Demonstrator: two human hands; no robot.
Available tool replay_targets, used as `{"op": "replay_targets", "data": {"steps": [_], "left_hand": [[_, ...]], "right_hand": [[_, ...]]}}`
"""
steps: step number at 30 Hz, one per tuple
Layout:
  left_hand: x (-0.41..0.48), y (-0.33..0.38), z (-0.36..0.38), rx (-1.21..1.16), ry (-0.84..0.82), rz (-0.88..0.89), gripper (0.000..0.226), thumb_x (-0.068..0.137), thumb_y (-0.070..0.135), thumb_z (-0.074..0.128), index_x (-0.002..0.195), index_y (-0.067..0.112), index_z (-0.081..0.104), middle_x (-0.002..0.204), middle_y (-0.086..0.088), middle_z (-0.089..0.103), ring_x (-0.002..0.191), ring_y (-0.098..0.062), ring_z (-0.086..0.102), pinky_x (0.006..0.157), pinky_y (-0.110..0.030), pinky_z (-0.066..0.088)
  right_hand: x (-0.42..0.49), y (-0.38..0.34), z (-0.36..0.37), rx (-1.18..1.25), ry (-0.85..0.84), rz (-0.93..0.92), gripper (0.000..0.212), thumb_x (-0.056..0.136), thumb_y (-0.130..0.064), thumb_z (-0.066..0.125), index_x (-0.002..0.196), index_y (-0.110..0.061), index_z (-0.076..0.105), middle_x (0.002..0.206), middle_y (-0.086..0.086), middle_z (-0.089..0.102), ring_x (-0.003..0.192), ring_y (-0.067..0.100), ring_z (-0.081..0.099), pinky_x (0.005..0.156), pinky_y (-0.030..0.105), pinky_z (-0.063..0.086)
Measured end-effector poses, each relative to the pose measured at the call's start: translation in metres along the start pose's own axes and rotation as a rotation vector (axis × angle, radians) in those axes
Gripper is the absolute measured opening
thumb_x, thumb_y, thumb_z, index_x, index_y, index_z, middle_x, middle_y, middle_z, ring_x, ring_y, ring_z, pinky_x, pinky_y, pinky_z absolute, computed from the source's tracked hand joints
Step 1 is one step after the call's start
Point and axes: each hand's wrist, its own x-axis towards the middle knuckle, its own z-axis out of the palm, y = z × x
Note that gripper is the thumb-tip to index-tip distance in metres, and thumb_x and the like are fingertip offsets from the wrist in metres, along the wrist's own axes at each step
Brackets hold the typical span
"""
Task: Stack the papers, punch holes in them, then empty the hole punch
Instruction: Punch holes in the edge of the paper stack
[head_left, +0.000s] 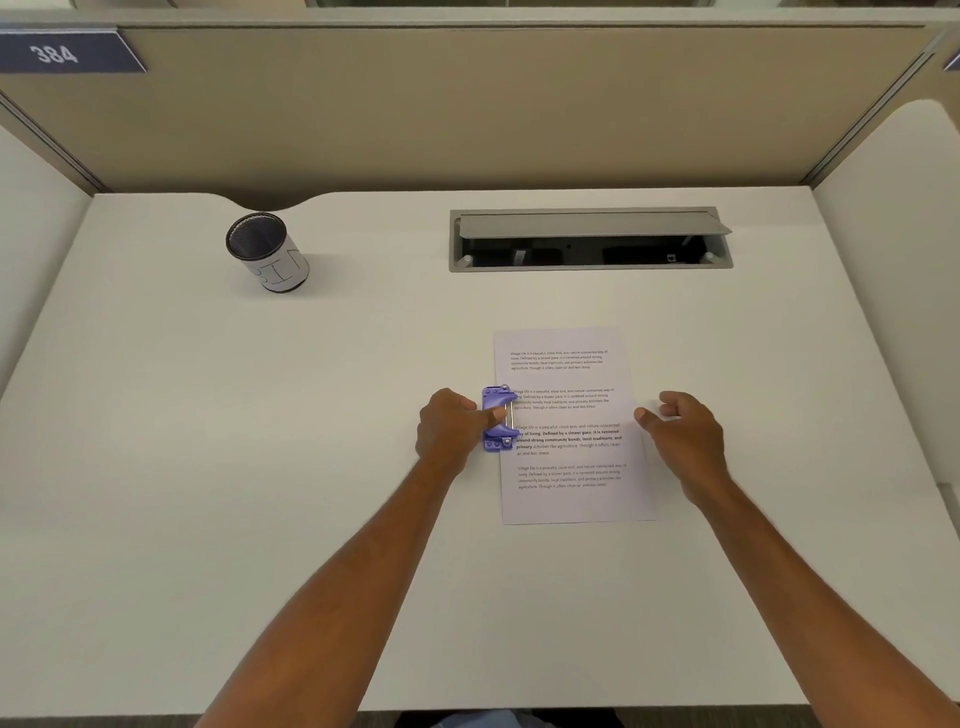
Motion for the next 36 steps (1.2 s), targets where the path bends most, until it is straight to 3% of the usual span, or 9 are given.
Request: {"op": "replay_targets", "data": {"steps": [3, 10, 15, 21, 27, 29, 32, 34, 36], "left_hand": [[0.004, -0.002, 0.004, 0.030, 0.029, -0.015, 0.042, 0.080, 0.033, 0.093, 0.067, 0.019, 0.055, 0.072, 0.003, 0.063, 0.068, -0.023, 0.056, 0.068, -0.031, 0.041], [0.002, -0.004, 0.007, 0.024, 0.070, -0.013, 0.040, 0.081, 0.036, 0.092, 0.073, 0.021, 0.056, 0.081, 0.005, 0.067, 0.075, -0.022, 0.061, 0.069, -0.032, 0.045], [0.004, 0.000, -0.001, 0.036, -0.021, -0.039, 0.048, 0.081, 0.031, 0.095, 0.063, 0.018, 0.052, 0.065, 0.003, 0.058, 0.064, -0.022, 0.052, 0.068, -0.032, 0.041], [0.009, 0.017, -0.017, -0.012, -0.177, -0.103, 0.064, 0.074, 0.026, 0.103, 0.055, 0.014, 0.043, 0.048, 0.001, 0.041, 0.050, -0.020, 0.035, 0.055, -0.026, 0.028], [0.003, 0.025, -0.014, -0.044, -0.176, -0.132, 0.060, 0.074, 0.031, 0.103, 0.068, 0.013, 0.047, 0.064, -0.002, 0.045, 0.055, -0.018, 0.036, 0.055, -0.029, 0.029], [-0.009, 0.025, -0.014, 0.031, -0.077, -0.059, 0.061, 0.075, 0.047, 0.100, 0.078, 0.016, 0.048, 0.072, 0.003, 0.048, 0.061, -0.017, 0.043, 0.059, -0.029, 0.031], [-0.047, 0.027, -0.006, 0.176, 0.116, 0.129, 0.056, 0.085, 0.063, 0.084, 0.111, 0.024, 0.054, 0.100, 0.005, 0.064, 0.092, -0.024, 0.064, 0.076, -0.034, 0.043], [-0.077, 0.020, 0.008, 0.238, 0.114, 0.348, 0.047, 0.095, 0.057, 0.075, 0.126, 0.026, 0.058, 0.119, 0.002, 0.068, 0.110, -0.025, 0.068, 0.085, -0.037, 0.049], [-0.106, 0.005, 0.025, 0.358, 0.012, 0.567, 0.054, 0.101, 0.050, 0.071, 0.145, 0.022, 0.058, 0.144, -0.001, 0.063, 0.132, -0.026, 0.062, 0.102, -0.042, 0.052]], "right_hand": [[0.002, 0.002, 0.003, 0.020, 0.024, 0.010, 0.045, 0.097, -0.035, 0.079, 0.138, -0.023, 0.067, 0.130, -0.003, 0.065, 0.122, 0.023, 0.064, 0.105, 0.042, 0.053], [0.002, 0.004, 0.010, -0.004, 0.045, -0.017, 0.039, 0.095, -0.032, 0.080, 0.131, -0.023, 0.070, 0.128, 0.000, 0.063, 0.114, 0.021, 0.063, 0.096, 0.035, 0.048], [0.000, 0.003, 0.010, -0.009, 0.042, -0.028, 0.039, 0.094, -0.030, 0.080, 0.130, -0.020, 0.070, 0.131, 0.005, 0.064, 0.122, 0.027, 0.064, 0.108, 0.045, 0.054], [-0.002, 0.001, 0.011, -0.027, 0.032, -0.025, 0.044, 0.094, -0.032, 0.080, 0.135, -0.019, 0.068, 0.125, -0.003, 0.056, 0.126, 0.028, 0.063, 0.105, 0.040, 0.052], [-0.005, 0.001, 0.009, -0.011, 0.028, -0.040, 0.046, 0.095, -0.033, 0.079, 0.136, -0.019, 0.067, 0.128, -0.001, 0.058, 0.129, 0.028, 0.061, 0.110, 0.045, 0.052], [-0.008, 0.001, 0.007, 0.024, 0.027, -0.037, 0.047, 0.095, -0.032, 0.079, 0.139, -0.019, 0.066, 0.131, 0.001, 0.060, 0.128, 0.027, 0.062, 0.109, 0.042, 0.051], [-0.018, 0.003, 0.002, 0.071, 0.029, -0.047, 0.047, 0.097, -0.030, 0.079, 0.141, -0.020, 0.065, 0.134, 0.003, 0.063, 0.125, 0.026, 0.064, 0.108, 0.040, 0.052], [-0.029, 0.007, 0.000, 0.078, 0.039, -0.060, 0.046, 0.098, -0.028, 0.079, 0.141, -0.020, 0.065, 0.138, 0.004, 0.063, 0.123, 0.023, 0.065, 0.104, 0.037, 0.051], [-0.043, 0.012, -0.001, 0.059, 0.054, -0.069, 0.045, 0.099, -0.028, 0.078, 0.141, -0.020, 0.065, 0.142, 0.004, 0.063, 0.117, 0.018, 0.064, 0.097, 0.033, 0.048]]}}
